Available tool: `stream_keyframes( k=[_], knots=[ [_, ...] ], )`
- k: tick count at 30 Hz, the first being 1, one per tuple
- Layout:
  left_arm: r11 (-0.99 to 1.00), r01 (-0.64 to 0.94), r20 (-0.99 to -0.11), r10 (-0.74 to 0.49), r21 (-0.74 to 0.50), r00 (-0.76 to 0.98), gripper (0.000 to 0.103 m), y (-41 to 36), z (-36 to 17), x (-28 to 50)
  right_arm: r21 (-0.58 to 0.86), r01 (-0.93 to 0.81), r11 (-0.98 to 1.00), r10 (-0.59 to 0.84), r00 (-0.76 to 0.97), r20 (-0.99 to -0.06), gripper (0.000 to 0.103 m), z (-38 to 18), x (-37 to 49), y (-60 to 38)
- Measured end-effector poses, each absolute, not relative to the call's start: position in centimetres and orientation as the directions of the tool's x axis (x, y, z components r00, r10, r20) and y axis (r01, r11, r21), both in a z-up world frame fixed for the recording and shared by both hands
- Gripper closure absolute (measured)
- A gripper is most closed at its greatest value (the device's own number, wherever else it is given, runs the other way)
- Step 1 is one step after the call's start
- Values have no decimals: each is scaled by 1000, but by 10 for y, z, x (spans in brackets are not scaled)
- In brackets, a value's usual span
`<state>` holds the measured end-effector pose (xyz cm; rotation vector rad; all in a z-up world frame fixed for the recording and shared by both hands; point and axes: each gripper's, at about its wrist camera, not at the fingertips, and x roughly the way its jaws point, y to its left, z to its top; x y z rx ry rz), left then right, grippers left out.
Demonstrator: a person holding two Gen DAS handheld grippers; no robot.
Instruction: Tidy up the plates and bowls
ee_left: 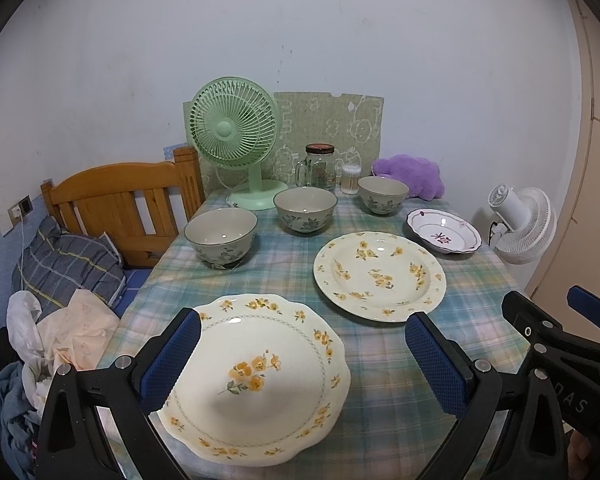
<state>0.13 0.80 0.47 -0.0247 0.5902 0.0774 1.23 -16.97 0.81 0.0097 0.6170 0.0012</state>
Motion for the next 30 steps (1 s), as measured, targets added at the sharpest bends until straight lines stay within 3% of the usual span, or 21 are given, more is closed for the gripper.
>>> stream_keyframes(
  k=[10,17,20,30],
  knots=[
    [997,-72,-591,60,3,805,5,47,-2,27,25,4,1000,12,781,-624,12,2,40,-132],
    [997,-75,-655,61,7,753,9,87,-19,51,28,2,1000,17,733,-680,14,-12,64,-92],
    [996,-83,-685,71,16,725,16,102,-30,61,29,-4,1000,23,707,-707,15,-21,75,-74],
    [997,-77,-787,50,4,615,18,140,-77,87,16,-12,1000,19,613,-790,22,-64,100,-24]
  ],
)
